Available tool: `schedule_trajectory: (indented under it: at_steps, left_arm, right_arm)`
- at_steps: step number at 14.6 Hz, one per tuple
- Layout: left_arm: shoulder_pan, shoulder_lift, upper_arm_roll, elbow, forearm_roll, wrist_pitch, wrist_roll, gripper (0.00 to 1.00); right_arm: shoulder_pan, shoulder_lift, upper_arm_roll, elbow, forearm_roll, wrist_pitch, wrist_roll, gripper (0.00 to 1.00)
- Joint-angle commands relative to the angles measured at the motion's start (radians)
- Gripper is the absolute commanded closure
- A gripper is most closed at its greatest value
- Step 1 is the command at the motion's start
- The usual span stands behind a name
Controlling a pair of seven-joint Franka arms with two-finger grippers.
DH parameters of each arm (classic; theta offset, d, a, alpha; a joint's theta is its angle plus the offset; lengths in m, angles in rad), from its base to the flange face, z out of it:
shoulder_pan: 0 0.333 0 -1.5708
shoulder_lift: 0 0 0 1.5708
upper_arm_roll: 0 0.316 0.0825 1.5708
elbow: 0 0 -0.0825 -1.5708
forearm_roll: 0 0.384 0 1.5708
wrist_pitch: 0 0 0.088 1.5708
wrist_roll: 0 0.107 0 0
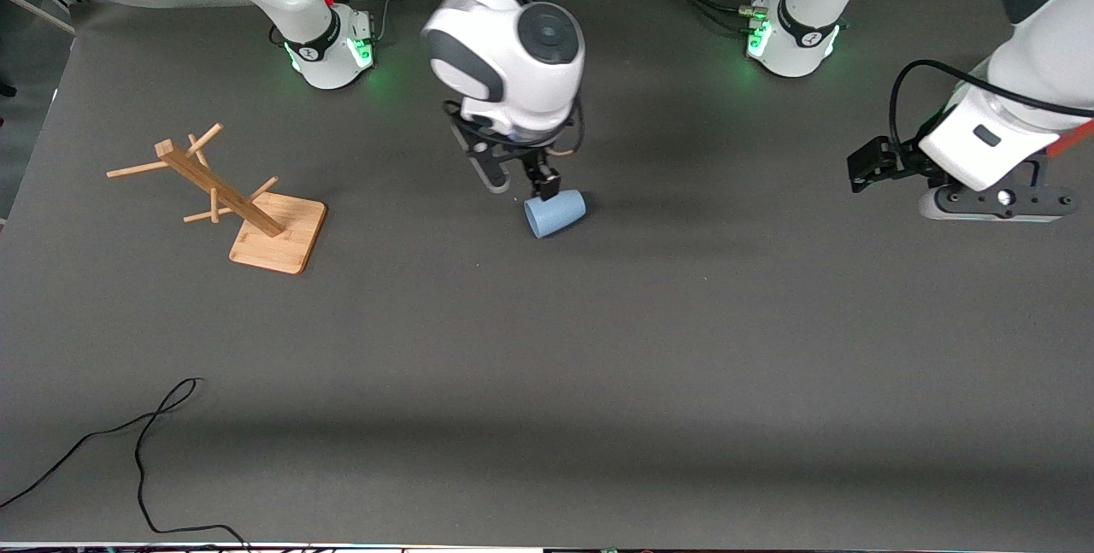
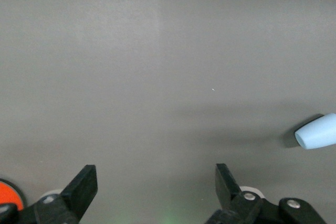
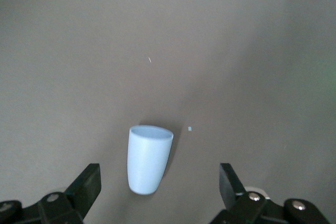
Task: Rotate and upright cup with both arms
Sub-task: 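Lower the cup onto its side and open the right gripper, then withdraw the right gripper while the left gripper reaches the lying cup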
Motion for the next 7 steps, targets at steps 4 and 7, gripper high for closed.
schedule_trajectory:
  at_steps: [4,7]
  left_arm:
    - [-0.028,0.03,-0.183,0.015,0.017,0.026,-0.319,0.0]
    - [-0.162,0.129,-0.209,0.116,0.064,0.025,-0.561,0.0]
  right_arm:
    - [-0.165,-0.221,-0.135,-0.025,0.203,-0.02,-0.537,0.0]
    - [-0.143,-0.38,-0.458,-0.036,0.435,-0.018,-0.971,0.0]
